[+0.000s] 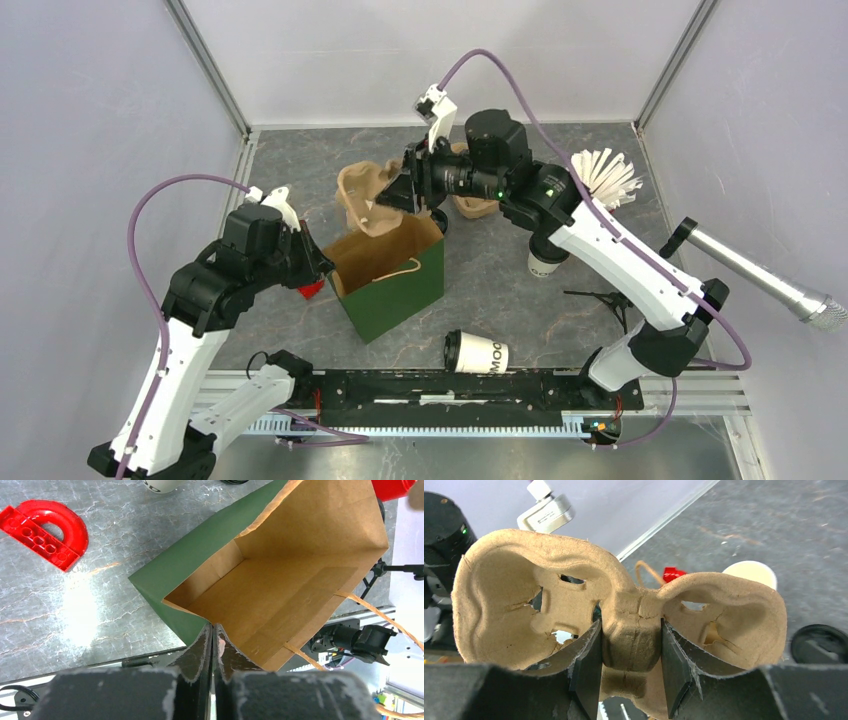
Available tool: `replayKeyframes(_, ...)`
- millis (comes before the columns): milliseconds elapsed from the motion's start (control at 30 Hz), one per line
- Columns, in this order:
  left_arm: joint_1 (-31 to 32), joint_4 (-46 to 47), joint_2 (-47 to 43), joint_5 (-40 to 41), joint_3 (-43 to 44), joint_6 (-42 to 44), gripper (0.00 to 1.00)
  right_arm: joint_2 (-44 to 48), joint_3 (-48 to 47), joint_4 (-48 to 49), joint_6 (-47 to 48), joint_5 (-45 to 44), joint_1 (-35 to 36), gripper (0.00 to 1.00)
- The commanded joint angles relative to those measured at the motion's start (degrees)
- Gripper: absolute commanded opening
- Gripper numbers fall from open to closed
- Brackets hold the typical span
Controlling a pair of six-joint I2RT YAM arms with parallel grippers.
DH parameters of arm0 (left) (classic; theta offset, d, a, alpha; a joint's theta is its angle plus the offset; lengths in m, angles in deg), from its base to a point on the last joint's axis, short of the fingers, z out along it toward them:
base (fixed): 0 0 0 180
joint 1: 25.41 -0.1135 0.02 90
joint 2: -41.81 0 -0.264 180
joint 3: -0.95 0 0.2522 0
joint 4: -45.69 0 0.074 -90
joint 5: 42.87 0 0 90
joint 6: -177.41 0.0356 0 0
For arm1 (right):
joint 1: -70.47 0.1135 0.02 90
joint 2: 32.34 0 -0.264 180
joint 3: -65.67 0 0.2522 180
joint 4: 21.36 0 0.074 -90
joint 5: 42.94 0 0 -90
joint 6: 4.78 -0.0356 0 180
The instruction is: Pack the takeout coffee
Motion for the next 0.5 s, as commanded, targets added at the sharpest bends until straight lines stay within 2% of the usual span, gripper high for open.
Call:
replayKeyframes(0,0.1,3.2,-0.4,-1.8,-0.2,-1.3,0.03,2.5,3.9,7.6,-5.0,6.1,1.7,0.46)
replayKeyframes(200,0.0,5.3,-1.6,-2.2,-1.3,-2.0,0.02,2.3,10.4,12.9,-6.5,10.4,2.0,0.46)
replayKeyframes(367,0.1,5.6,-1.8,-2.3,-1.5,-2.2,0.02,0.7,11.6,10.1,-3.0,9.4,2.0,0.46)
replayKeyframes(467,0.0,5.9,-1.9,-2.4,-1.3,-2.2,0.02,-0.9,10.5,3.8,0.3,6.6,2.1,0.46)
